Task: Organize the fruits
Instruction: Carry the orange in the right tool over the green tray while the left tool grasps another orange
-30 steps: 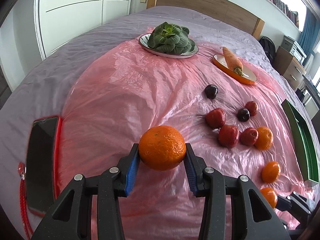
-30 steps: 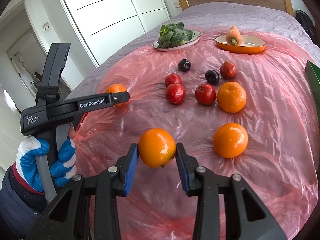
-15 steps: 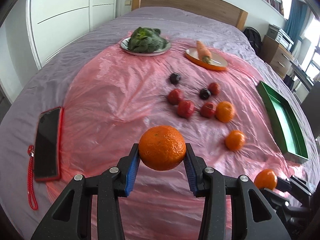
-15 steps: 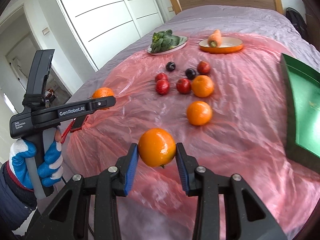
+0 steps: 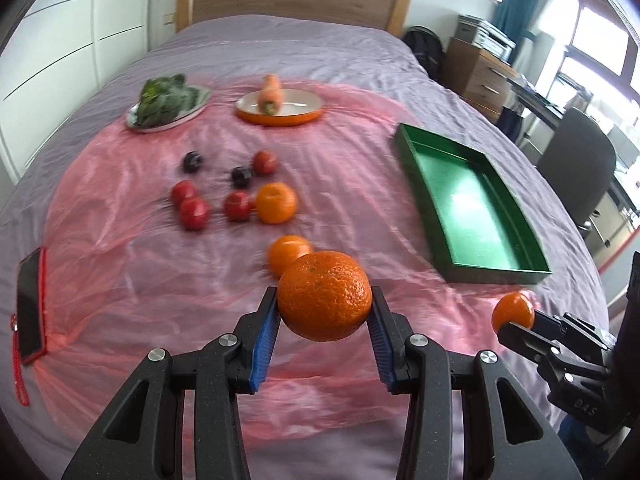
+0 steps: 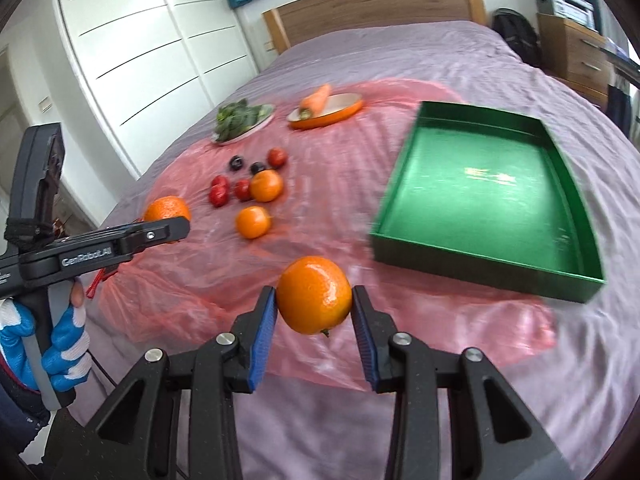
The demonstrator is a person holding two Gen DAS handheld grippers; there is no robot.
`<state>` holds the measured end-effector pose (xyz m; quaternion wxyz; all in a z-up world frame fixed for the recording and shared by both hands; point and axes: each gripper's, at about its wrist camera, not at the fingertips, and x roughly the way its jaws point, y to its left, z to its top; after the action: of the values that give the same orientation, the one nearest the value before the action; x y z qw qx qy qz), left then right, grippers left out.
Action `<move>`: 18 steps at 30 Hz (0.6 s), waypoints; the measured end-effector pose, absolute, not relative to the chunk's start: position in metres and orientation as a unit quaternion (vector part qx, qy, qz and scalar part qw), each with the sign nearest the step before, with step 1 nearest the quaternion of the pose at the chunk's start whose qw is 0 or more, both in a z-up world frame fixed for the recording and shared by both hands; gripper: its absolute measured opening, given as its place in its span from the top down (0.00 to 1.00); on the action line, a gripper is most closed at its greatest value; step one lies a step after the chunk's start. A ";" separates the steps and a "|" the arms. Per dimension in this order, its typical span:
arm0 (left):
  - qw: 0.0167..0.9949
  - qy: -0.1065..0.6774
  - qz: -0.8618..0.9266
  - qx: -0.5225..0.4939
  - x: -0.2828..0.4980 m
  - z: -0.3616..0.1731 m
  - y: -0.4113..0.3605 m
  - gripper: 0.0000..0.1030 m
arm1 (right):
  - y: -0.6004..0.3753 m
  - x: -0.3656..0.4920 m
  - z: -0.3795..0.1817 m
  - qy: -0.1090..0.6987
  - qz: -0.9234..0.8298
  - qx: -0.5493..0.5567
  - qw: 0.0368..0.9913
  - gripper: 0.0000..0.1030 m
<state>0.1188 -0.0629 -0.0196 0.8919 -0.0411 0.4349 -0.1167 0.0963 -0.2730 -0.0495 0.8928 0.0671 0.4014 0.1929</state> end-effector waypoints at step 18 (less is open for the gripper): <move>0.884 0.416 -0.214 0.003 0.195 -0.003 -0.202 0.63 | -0.398 0.151 -0.037 0.363 0.084 0.082 0.924 0.33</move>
<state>0.1955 -0.2022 -0.0035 0.8839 0.0027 0.4158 -0.2142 0.1507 -0.3981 -0.0374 0.9242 0.0817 0.3634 0.0841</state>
